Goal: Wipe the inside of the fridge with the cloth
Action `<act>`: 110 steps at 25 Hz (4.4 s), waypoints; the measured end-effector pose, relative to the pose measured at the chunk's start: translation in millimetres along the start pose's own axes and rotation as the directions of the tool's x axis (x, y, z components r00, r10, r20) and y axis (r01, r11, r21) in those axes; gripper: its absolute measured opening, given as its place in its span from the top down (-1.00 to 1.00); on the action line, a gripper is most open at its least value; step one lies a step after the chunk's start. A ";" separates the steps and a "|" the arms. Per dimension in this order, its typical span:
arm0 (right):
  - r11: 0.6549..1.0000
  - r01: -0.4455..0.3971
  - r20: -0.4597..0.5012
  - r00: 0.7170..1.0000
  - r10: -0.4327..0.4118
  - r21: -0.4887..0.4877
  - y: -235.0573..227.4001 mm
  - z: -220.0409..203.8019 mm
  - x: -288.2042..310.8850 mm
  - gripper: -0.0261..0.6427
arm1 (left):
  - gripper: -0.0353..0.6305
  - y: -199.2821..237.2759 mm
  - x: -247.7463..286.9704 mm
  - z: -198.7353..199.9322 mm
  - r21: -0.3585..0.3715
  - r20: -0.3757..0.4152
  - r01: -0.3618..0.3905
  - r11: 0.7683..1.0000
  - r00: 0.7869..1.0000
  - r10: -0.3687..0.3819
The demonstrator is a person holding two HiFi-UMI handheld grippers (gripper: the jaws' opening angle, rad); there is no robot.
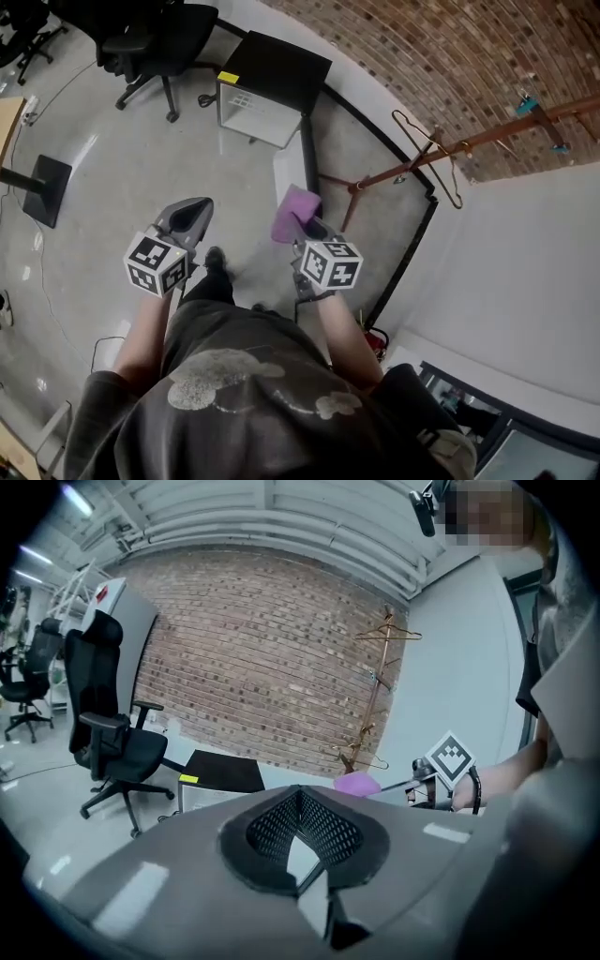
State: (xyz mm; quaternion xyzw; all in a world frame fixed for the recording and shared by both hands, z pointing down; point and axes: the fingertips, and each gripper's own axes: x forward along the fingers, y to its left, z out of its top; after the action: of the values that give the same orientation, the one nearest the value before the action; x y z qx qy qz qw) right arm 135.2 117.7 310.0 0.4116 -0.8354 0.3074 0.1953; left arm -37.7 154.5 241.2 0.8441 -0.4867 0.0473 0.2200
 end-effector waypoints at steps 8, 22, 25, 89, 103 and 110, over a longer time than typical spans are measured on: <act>0.998 0.064 -0.045 0.997 -0.065 -0.028 8.8 42.2 71.1 0.70 | 0.84 80.0 32.5 26.0 0.002 -0.037 0.059 0.998 0.998 -0.059; 0.998 0.035 -0.115 0.993 -0.028 0.061 -25.9 63.5 184.6 0.70 | 0.84 147.4 121.7 38.9 -0.018 -0.105 0.052 0.998 0.993 -0.054; 0.997 0.009 -0.112 0.994 -0.001 0.074 -42.5 79.0 218.7 0.70 | 0.84 156.7 151.2 45.9 -0.010 -0.097 0.068 0.998 0.993 -0.068; 0.961 -0.276 0.320 0.908 0.271 -0.033 -190.3 40.5 660.5 0.70 | 0.84 484.3 443.2 -190.1 0.233 0.127 0.065 0.970 0.987 -0.096; 0.954 -0.293 0.386 0.875 0.293 -0.060 -163.4 104.9 734.6 0.70 | 0.84 506.3 431.4 -159.0 0.232 0.191 0.020 0.972 0.979 -0.066; 0.985 -0.121 0.215 0.966 0.146 -0.127 -182.2 83.9 767.0 0.70 | 0.84 504.1 431.5 -170.9 0.206 0.210 0.060 0.977 0.972 -0.104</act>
State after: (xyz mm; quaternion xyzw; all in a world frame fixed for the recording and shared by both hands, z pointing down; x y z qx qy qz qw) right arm -172.5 -460.3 757.0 0.3746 -0.8939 0.2240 0.1016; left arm -214.3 -336.1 685.6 0.8813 -0.4655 -0.0072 0.0813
